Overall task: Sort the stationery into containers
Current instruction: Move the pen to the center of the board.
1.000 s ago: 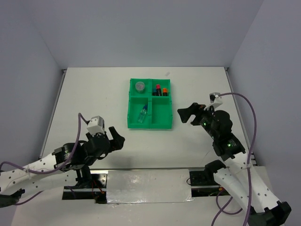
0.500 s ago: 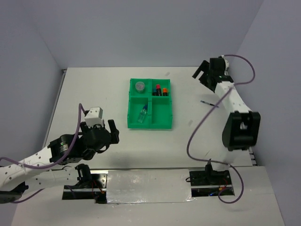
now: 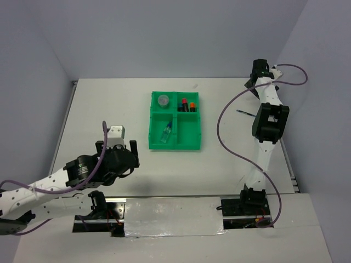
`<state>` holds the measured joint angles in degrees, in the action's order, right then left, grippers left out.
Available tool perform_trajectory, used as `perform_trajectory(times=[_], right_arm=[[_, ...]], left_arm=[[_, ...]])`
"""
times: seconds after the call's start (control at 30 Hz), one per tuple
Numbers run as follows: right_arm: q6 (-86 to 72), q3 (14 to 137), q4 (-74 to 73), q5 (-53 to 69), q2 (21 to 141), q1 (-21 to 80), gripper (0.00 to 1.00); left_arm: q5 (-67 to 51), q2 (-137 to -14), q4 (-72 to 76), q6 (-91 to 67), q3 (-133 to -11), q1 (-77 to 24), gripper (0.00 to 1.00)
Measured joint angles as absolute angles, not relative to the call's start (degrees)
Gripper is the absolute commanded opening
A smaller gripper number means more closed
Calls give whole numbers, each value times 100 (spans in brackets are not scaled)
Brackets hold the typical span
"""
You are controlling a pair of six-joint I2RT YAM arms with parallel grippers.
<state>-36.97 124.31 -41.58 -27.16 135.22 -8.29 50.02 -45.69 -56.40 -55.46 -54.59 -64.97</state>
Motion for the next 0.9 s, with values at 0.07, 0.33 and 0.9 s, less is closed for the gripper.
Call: perform_trajectory(times=[0.07,0.33,0.9], right_arm=[[-3651,12315,-4206,-2832,13522,-954,100],[-3629,10796,-4069,-2700,12999,-843,100],[-3428,8739,-2751,-2036,11345,-762,100]], left_arm=[[4932,-4644,-5590,-5535,-5369,-6497,99],[4707,-4421,-5413,-5402,-5262,-6497,99],[4425,-3264,-5216,-5393,-4856,-6497,99]])
